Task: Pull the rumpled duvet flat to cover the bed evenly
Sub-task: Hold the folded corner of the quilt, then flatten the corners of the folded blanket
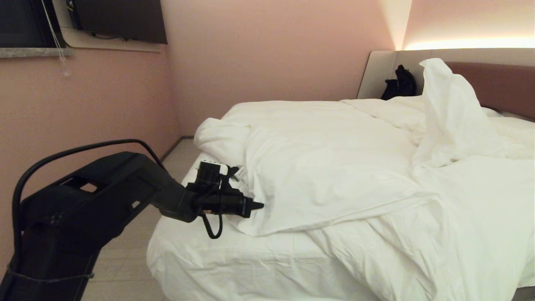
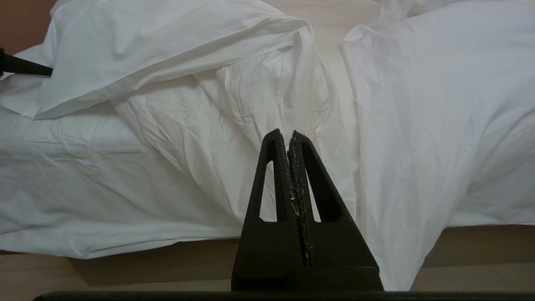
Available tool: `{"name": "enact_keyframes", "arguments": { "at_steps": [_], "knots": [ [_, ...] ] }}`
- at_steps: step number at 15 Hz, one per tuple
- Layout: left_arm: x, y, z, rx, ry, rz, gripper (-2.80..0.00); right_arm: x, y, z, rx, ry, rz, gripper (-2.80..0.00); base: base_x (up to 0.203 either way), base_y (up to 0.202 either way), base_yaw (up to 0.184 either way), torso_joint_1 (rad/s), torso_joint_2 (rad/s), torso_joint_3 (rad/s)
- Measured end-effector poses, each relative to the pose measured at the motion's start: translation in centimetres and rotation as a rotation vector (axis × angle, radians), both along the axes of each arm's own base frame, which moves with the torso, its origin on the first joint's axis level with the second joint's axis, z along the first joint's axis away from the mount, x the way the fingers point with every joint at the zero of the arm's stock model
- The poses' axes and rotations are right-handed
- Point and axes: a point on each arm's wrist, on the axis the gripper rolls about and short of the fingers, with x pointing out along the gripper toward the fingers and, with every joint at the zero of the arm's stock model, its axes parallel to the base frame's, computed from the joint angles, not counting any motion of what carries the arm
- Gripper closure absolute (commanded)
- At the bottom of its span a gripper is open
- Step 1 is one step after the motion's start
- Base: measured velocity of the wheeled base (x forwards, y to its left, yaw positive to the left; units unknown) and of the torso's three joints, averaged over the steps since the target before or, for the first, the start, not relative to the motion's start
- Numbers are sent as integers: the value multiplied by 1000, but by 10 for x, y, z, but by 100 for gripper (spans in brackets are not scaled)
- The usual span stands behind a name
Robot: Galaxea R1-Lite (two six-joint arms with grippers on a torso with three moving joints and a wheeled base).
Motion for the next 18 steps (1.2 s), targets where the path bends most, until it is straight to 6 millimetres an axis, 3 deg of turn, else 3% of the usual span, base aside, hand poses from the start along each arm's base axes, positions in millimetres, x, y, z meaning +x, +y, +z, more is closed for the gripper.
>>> {"name": "enact_keyframes", "arguments": {
  "at_steps": [5, 14, 18],
  "knots": [
    [-10, 4, 9, 39, 12, 47, 0, 0, 0, 0, 0, 0, 0, 0, 0, 0, 0, 0, 0, 0],
    [-33, 48, 32, 135, 6, 257, 0, 0, 0, 0, 0, 0, 0, 0, 0, 0, 0, 0, 0, 0],
    [-53, 97, 52, 146, 15, 393, 0, 0, 0, 0, 0, 0, -1, 0, 0, 0, 0, 0, 0, 0]
  ]
}}
